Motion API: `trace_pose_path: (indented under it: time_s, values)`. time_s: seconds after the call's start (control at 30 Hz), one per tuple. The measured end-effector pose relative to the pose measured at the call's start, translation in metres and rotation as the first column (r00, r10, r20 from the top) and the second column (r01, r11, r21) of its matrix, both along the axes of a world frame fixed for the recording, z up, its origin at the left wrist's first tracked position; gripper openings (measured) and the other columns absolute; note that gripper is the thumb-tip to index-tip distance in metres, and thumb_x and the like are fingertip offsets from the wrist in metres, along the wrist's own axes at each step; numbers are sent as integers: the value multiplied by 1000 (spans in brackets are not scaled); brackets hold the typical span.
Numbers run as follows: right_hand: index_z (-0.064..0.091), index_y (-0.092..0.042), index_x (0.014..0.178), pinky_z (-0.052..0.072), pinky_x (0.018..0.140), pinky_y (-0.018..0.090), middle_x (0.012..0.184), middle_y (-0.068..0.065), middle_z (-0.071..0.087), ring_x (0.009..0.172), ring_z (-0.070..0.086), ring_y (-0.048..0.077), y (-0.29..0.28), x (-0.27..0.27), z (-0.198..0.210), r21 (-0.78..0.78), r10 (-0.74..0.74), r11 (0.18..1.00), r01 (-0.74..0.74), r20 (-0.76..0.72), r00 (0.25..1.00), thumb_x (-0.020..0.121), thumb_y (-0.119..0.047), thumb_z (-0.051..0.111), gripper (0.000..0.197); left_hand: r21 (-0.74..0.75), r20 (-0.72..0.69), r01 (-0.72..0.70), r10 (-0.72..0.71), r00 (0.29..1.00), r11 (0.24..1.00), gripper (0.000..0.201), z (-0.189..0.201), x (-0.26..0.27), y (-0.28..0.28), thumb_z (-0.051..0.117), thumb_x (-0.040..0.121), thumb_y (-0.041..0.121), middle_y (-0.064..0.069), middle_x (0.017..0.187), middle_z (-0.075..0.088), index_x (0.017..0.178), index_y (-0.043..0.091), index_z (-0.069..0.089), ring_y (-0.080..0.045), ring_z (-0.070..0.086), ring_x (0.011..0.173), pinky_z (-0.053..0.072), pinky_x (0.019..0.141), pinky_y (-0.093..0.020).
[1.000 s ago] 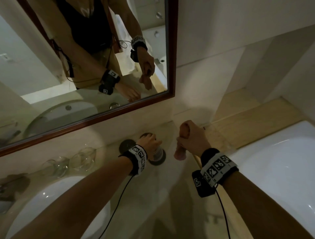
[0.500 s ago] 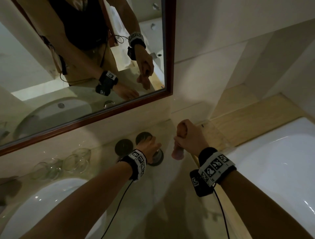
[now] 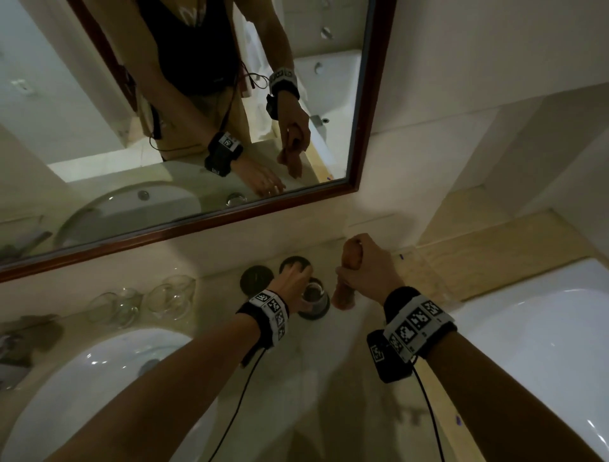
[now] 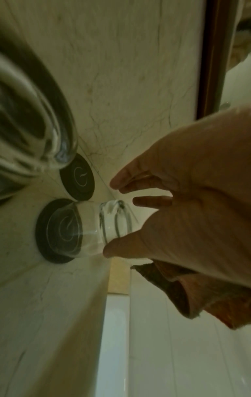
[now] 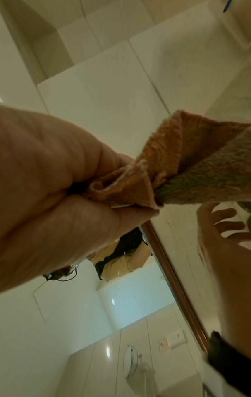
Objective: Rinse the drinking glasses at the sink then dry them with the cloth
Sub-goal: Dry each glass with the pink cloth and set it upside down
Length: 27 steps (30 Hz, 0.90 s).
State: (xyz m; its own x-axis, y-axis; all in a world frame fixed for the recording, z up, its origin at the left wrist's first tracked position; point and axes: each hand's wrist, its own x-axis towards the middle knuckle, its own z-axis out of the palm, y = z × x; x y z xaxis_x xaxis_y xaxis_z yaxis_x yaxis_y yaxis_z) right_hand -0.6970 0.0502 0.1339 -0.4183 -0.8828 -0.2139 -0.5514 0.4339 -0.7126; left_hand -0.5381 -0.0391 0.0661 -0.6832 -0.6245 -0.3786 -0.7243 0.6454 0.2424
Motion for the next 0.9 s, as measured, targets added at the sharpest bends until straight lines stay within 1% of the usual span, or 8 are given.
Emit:
trace_pose_path:
  time_s: [0.17, 0.3, 0.47, 0.57, 0.6, 0.7, 0.8, 0.9]
  values:
    - [52, -8, 113, 32, 78, 26, 114, 13, 51, 99, 46, 24, -12, 33, 20, 96, 68, 994, -55, -140, 988, 77, -31, 77, 49, -121, -24, 5, -8, 1000, 993, 62, 25, 44, -6, 67, 84, 33, -12, 128, 45, 135, 12, 39, -31, 46, 116, 46, 92, -41]
    - [49, -11, 114, 37, 79, 30, 111, 8, 46, 102, 46, 26, -23, 70, 41, 87, 87, 993, -77, -118, 989, 67, -32, 82, 61, -144, -58, -68, 60, 997, 987, 52, 41, 92, -12, 68, 83, 37, -8, 121, 50, 126, 17, 46, -27, 49, 110, 47, 89, -38]
    - [59, -9, 83, 41, 52, 8, 83, 2, 60, 73, 57, 14, -26, 128, 62, 83, 193, 978, -189, -39, 980, 76, -13, 77, 20, -148, -41, -154, 149, 988, 977, 47, 48, 162, -13, 64, 86, 35, -7, 124, 52, 127, 17, 47, -25, 49, 113, 44, 90, -36]
    - [64, -6, 86, 54, 75, 31, 88, 8, 68, 85, 65, 24, -32, 164, 65, 49, 252, 967, -249, -62, 966, 81, -15, 72, 13, -122, -33, -231, 229, 973, 965, 41, 46, 206, -13, 61, 88, 35, -7, 123, 54, 122, 14, 51, -25, 53, 109, 45, 88, -34]
    - [63, -7, 83, 54, 75, 35, 85, 7, 67, 84, 65, 25, -35, 176, 65, 36, 267, 964, -265, -74, 961, 83, -16, 69, 10, -116, -32, -258, 256, 966, 959, 40, 45, 220, -13, 61, 88, 35, -8, 122, 55, 121, 14, 52, -26, 54, 108, 46, 89, -34]
    - [55, -15, 75, 46, 63, 23, 74, -2, 60, 76, 60, 20, -43, 204, 66, 12, 298, 954, -299, -100, 949, 88, -10, 62, 16, -98, -49, -345, 341, 939, 934, 38, 37, 256, -14, 59, 89, 35, -7, 122, 54, 119, 13, 53, -25, 53, 108, 47, 90, -34]
    - [59, -7, 89, 56, 76, 35, 88, 9, 69, 81, 66, 24, -45, 226, 64, -13, 293, 956, -294, -43, 955, 89, -7, 61, 2, -67, -83, -445, 439, 894, 893, 42, 26, 281, -18, 60, 89, 38, -7, 123, 54, 123, 15, 50, -24, 53, 110, 47, 90, -34]
    - [57, -12, 85, 51, 80, 37, 93, 6, 64, 87, 61, 24, -51, 239, 58, 2, 299, 954, -301, -120, 947, 86, -13, 65, 8, -28, -151, -529, 519, 841, 848, 51, 13, 293, -24, 64, 85, 40, -6, 126, 53, 127, 16, 47, -24, 52, 114, 47, 94, -36]
